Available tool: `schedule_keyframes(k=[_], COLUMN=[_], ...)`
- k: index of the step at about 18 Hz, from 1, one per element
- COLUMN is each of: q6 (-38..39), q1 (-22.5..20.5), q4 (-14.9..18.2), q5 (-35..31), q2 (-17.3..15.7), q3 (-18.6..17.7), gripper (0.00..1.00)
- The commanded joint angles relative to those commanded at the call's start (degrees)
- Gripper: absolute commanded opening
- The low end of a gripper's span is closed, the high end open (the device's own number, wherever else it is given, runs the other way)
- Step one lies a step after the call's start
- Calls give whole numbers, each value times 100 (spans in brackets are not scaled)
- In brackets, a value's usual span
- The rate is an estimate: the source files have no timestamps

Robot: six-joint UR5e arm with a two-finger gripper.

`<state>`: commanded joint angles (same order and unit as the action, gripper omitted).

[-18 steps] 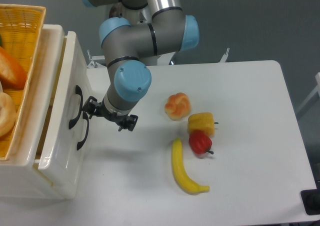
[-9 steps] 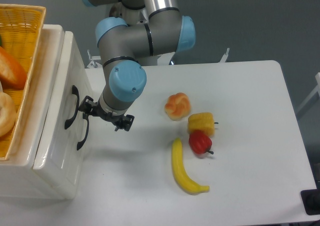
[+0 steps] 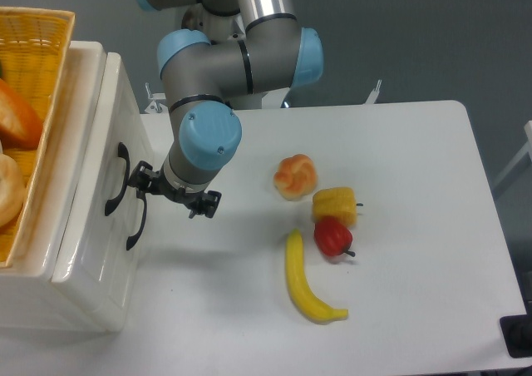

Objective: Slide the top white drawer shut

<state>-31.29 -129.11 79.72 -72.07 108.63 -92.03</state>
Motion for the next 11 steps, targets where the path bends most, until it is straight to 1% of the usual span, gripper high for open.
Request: schedule_keyframes(k=[2, 4, 6, 8, 11], q6=[-9, -105, -482, -877, -1536], q1=[-131, -360, -605, -843, -1326], q4=[-17, -9, -9, -26, -26], q5=[-26, -27, -149, -421, -764], q2=[-9, -18, -35, -245, -351], q3=[88, 219, 308, 343, 352], gripper=[100, 100, 100, 100, 100])
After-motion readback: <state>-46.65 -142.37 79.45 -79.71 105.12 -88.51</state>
